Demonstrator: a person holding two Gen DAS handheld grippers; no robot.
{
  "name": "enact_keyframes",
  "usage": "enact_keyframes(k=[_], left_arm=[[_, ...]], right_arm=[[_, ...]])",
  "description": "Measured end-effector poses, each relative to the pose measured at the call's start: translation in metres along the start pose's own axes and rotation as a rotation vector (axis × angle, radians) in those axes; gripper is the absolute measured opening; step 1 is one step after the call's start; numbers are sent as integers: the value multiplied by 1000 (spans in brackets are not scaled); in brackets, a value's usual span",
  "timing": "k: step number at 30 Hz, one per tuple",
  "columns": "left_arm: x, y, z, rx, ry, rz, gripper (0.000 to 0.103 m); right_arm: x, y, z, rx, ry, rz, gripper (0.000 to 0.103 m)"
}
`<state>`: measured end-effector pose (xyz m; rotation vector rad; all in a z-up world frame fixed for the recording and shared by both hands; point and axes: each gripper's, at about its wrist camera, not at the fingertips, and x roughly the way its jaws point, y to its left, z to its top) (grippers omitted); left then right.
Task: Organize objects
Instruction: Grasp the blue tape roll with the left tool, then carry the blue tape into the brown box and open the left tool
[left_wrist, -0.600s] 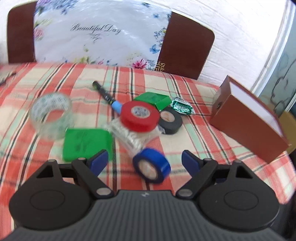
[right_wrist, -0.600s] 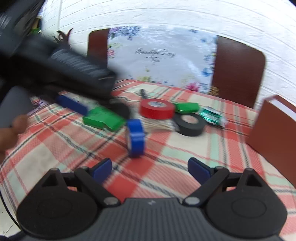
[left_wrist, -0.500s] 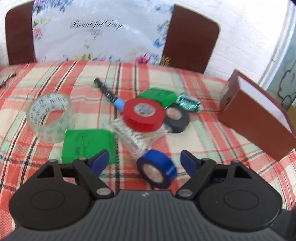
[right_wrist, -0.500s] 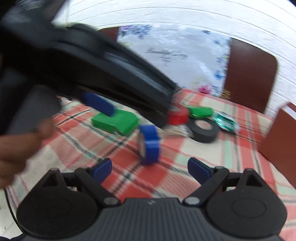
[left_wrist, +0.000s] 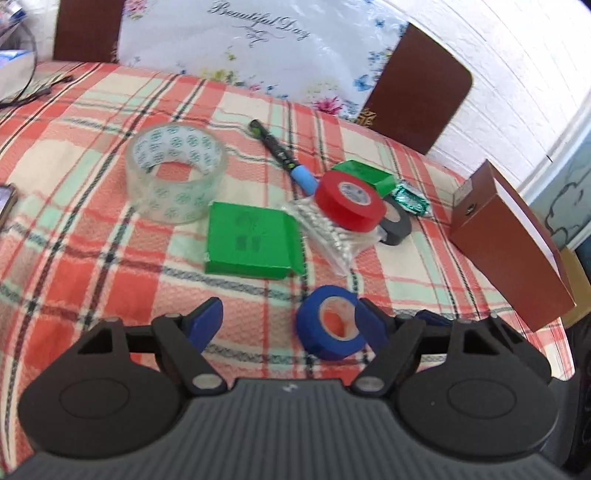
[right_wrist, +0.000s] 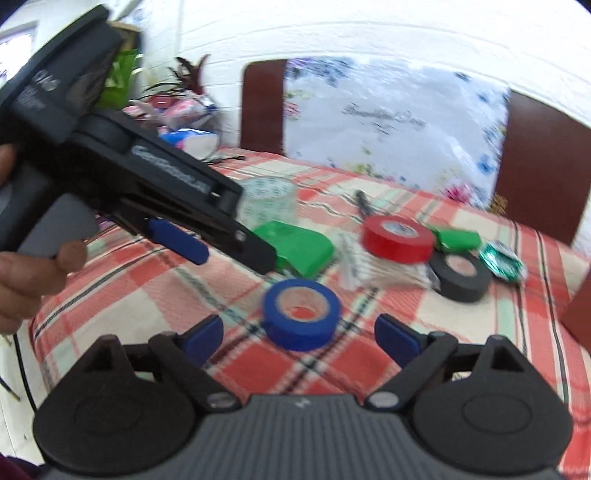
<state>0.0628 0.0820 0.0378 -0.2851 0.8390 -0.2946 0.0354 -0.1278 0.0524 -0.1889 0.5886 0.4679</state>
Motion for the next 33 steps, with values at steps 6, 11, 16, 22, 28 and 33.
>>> enact_keyframes(k=[6,11,16,22,28,33], left_arm=[[15,0,-2,8,53,2,60],[35,1,-2,-15,106,-42,25],[35,-26,-6,23,121,-27,22],[59,-94,-19,140,178,-81,23],[87,-190,-37,343,235,-161,23],[86,-269,-25,467,160,-244,23]], right_arm=[[4,-3,-2,9,24,-21,91],[29,4,2,-21,64,-7,63],[31,-4,1,36,77,16,59],[-7,-32,-25,49,80,-83,59],[-59,-87,-62,166,81,-223,59],[-114,-138,-77,247,-43,-414,59]])
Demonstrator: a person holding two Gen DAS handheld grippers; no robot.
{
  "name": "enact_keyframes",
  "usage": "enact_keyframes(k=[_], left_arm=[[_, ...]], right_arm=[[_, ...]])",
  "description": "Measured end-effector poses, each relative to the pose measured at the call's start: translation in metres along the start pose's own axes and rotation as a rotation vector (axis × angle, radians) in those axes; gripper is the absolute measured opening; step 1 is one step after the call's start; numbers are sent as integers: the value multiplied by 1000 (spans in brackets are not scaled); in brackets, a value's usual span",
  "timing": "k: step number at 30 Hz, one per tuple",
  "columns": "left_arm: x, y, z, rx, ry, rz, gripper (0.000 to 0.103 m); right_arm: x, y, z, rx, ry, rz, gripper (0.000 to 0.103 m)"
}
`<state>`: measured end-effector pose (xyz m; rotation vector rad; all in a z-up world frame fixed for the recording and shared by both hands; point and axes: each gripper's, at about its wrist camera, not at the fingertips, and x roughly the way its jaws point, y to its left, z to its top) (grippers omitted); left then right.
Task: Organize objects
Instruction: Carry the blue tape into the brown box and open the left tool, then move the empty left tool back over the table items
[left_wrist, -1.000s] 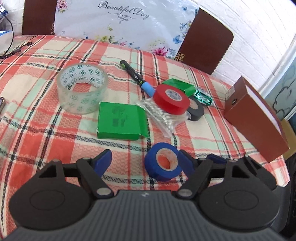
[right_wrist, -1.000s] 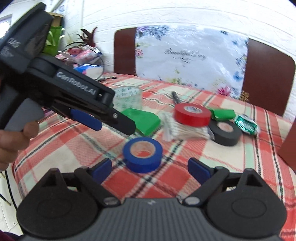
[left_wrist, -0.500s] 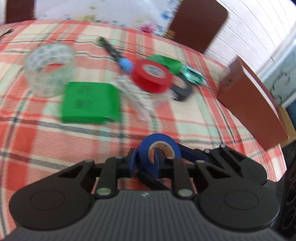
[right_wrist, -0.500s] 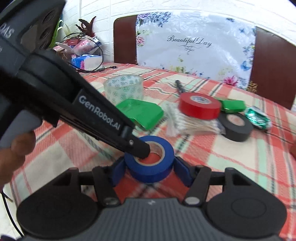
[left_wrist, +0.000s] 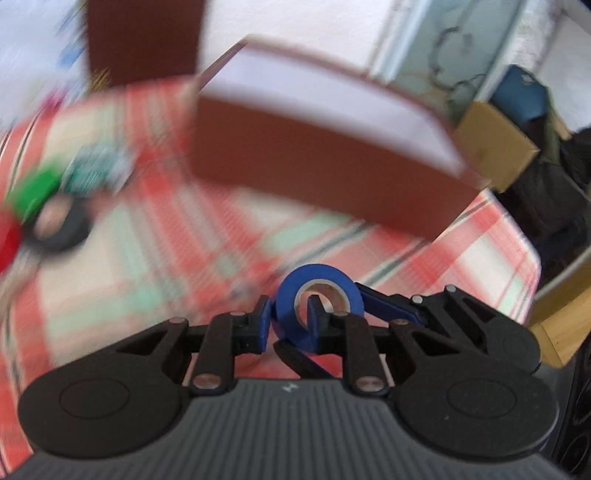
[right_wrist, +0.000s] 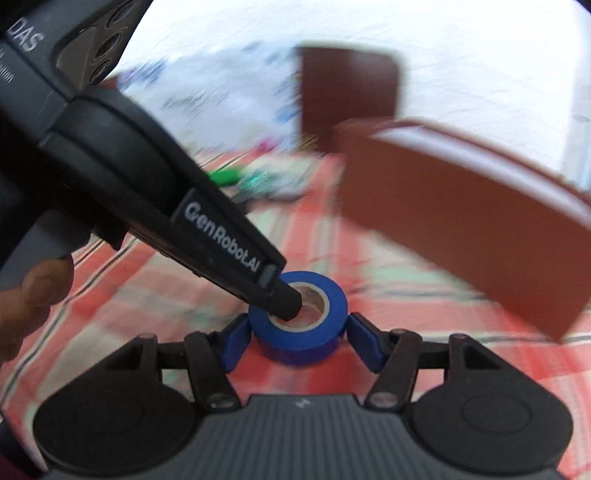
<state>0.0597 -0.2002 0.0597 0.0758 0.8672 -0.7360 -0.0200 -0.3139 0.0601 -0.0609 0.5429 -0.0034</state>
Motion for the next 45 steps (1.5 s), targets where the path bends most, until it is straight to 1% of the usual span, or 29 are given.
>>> enact_keyframes(k=[1,4,6,8,11,13,15,17,18,19,21,23,24,28,29,30,31,36,38,39,43,45], left_arm=[[-1,-12,13,26,-31,-9,23],[1,-44,48,98,-128,-26,23],[9,-60,66,123,-169,-31,23],[25,-72,81,144,-180,-24,23],[47,-88,95,163,-182,-20,23],[60,-94,98,169,-162,-22,24],[67,-98,97,165,-124,-12,25],[69,-101,91,186,-115,12,27],[66,-101,88,201,-126,27,33],[62,-102,85,217,-141,48,40],[53,-102,82,246,-156,80,43],[41,-98,76,255,-164,91,44],[34,-96,72,254,-166,100,45],[13,-77,53,221,-155,141,45],[8,-70,46,203,-145,151,45],[4,-62,40,184,-133,155,45],[-1,-53,33,165,-123,159,45],[-16,-7,1,72,-75,235,46],[-25,16,-12,27,-66,270,47],[-28,27,-19,2,-61,288,48],[-39,71,-38,-95,-39,362,47],[-46,87,-48,-131,-35,401,47]], right_arm=[[0,0,0,0,0,0,59],[-12,-32,20,25,-132,-98,59],[-13,-52,33,39,-192,-152,59],[-8,-70,44,58,-225,-194,59],[5,-91,51,87,-236,-241,59],[14,-102,52,99,-229,-265,59],[23,-110,49,125,-198,-274,60],[29,-119,48,163,-200,-273,64],[28,-118,47,171,-206,-280,67],[26,-116,46,174,-215,-283,67],[18,-113,40,184,-233,-280,67],[11,-111,37,194,-258,-269,67],[-1,-106,30,196,-273,-269,67],[-19,-87,21,198,-315,-235,68],[-21,-79,18,200,-310,-212,68],[-23,-63,14,198,-294,-183,70],[-20,-56,11,193,-269,-153,70],[10,-20,9,170,-87,16,73],[20,-5,9,166,-28,64,73],[28,-4,10,160,-6,79,73],[43,23,12,116,58,117,73],[45,47,11,90,82,131,73]])
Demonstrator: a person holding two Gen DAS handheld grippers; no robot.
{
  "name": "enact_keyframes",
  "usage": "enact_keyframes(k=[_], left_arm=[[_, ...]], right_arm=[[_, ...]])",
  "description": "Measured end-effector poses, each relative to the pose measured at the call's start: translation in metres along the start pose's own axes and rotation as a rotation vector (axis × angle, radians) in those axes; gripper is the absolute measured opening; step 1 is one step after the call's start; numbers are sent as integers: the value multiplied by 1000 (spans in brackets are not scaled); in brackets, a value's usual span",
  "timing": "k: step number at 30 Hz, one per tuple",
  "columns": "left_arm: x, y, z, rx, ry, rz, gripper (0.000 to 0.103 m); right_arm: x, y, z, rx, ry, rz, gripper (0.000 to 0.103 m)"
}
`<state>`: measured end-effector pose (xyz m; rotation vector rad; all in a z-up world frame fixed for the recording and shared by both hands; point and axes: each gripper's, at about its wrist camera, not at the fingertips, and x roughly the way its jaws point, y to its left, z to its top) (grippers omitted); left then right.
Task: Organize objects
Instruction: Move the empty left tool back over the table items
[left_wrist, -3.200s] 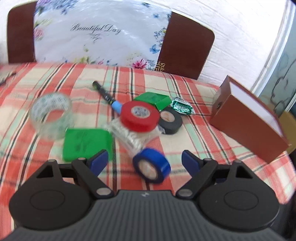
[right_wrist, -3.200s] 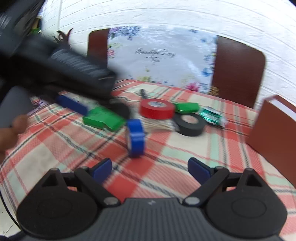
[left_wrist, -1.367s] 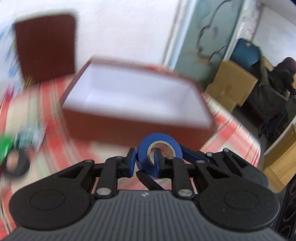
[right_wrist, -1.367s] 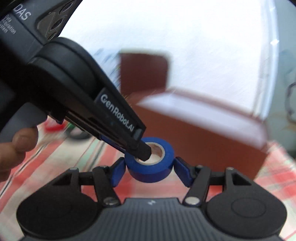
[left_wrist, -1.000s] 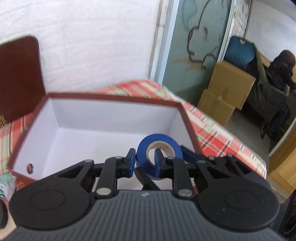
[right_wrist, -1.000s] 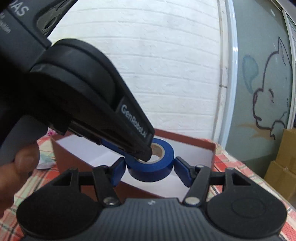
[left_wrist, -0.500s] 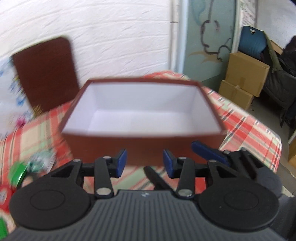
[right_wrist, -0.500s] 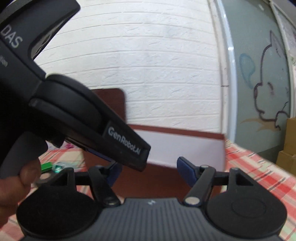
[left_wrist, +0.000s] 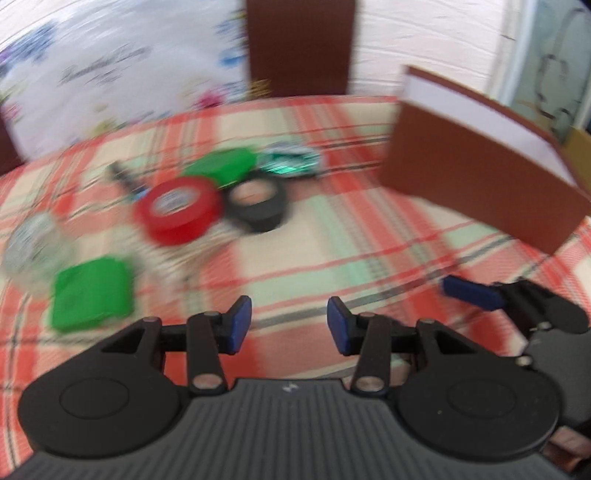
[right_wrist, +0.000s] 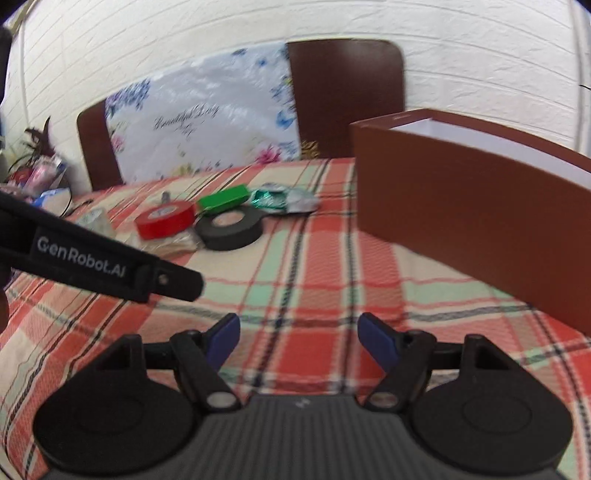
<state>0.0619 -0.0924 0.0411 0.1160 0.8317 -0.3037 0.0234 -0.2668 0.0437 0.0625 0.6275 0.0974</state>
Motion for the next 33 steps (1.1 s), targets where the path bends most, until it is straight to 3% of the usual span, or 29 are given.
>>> enact_keyframes(k=[8,14,33], left_arm=[[1,66,-25,-146,27,-4,47],[-1,97,-37,-208,15,-17,47],[-8,133,-47,-270,-10,-78,47]], right_arm=[[28,71,-1,-180,68,53,74],[32,105,2,-268,60,59,75],[52,146,8,-330,54,79,76]])
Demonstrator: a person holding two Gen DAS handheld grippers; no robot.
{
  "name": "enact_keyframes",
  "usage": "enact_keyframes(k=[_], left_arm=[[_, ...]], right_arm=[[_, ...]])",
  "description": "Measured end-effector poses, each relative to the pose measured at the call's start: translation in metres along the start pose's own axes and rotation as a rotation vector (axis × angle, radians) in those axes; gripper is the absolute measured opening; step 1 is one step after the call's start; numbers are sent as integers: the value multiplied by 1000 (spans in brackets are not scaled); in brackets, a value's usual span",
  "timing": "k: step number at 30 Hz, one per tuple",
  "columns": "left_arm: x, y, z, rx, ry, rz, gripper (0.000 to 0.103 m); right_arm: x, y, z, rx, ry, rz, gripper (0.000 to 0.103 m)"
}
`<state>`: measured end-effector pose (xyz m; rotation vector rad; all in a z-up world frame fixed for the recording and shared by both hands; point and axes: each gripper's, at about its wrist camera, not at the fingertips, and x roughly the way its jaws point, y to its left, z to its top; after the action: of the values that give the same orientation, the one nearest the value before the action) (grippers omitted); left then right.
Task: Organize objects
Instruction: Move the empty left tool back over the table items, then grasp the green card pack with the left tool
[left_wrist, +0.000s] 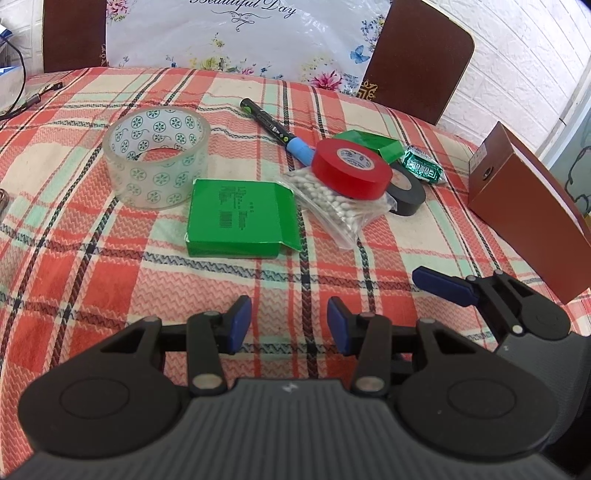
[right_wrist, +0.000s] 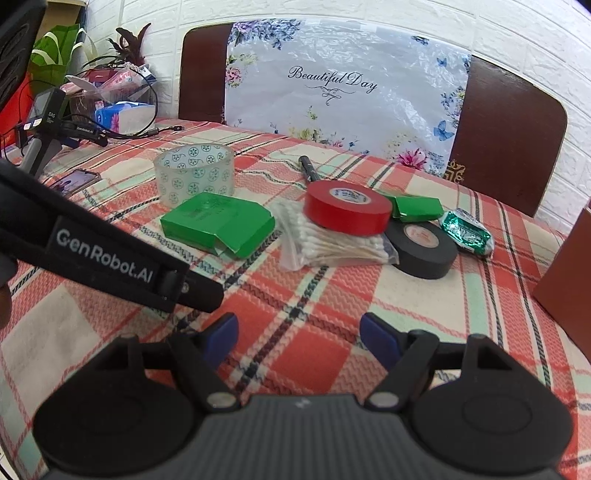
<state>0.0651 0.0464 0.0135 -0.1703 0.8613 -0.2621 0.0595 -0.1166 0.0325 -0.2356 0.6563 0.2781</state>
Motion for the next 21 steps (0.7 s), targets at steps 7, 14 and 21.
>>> enact_keyframes(k=[7,14,21], left_arm=[[-11,15,-1,-27,1,-47,47],[-44,59,12,-80,-118,-10,48],[-21,71,39,-124,-83,-64,46]], right_arm=[[4,6,4,-18,-2,1,76],[11,20,13,-32,-6,48,76],[27,39,30,-81,-23,109,76]])
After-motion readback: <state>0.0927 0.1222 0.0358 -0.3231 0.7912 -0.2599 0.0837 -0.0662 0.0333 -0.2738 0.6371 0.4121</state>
